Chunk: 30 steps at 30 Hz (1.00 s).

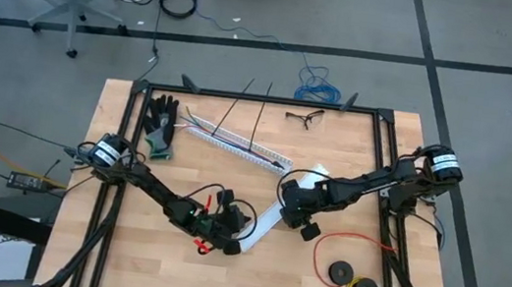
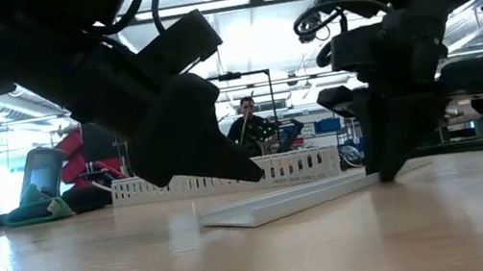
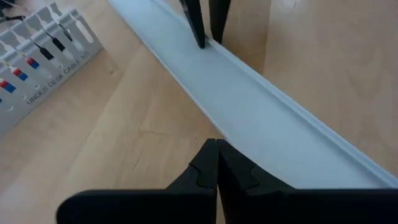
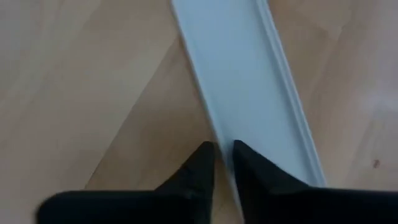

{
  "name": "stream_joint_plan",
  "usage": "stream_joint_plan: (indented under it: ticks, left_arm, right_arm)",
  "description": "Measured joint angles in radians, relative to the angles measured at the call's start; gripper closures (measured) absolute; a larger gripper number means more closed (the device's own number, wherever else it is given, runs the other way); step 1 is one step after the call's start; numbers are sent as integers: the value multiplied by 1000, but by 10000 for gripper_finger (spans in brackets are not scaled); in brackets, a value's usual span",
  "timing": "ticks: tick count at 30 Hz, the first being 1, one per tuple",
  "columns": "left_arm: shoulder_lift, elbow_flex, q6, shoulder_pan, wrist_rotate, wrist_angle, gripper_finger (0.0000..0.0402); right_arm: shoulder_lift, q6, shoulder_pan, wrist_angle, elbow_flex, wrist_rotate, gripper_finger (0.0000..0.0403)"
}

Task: Ziptie cables
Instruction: Close the white cable duct

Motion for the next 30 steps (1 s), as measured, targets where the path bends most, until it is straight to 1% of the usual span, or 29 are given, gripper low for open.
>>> stream_joint_plan:
  ticks: [2, 3, 8, 14, 18, 22, 25, 30]
  left_arm:
    - [0, 0, -7, 0, 4, -16, 394]
    - [0, 0, -8, 0, 14, -20, 394]
    - [0, 0, -48, 0, 29, -80, 394]
    - [-1, 1, -49, 0, 6, -81, 394]
    - [-2, 1, -32, -4, -83, -69, 394]
    - [-33, -2, 54, -24, -203, -19, 394]
    - [-75, -2, 113, -41, -307, 9, 394]
    - [-131, -2, 110, -61, -444, -15, 394]
  right_arm:
    - [-5, 22, 0, -10, 7, 0, 385]
    - [-8, 28, 0, -16, 12, -1, 393]
    - [-76, 82, -4, -43, 12, -44, 401]
    - [-186, 92, -36, -79, 12, -69, 402]
    - [-258, 96, -72, -99, 12, -68, 403]
    - [-312, 114, -117, -124, 13, -54, 402]
    - [-324, 124, -153, -132, 13, -39, 402]
    - [-325, 137, -224, -119, 13, -34, 402]
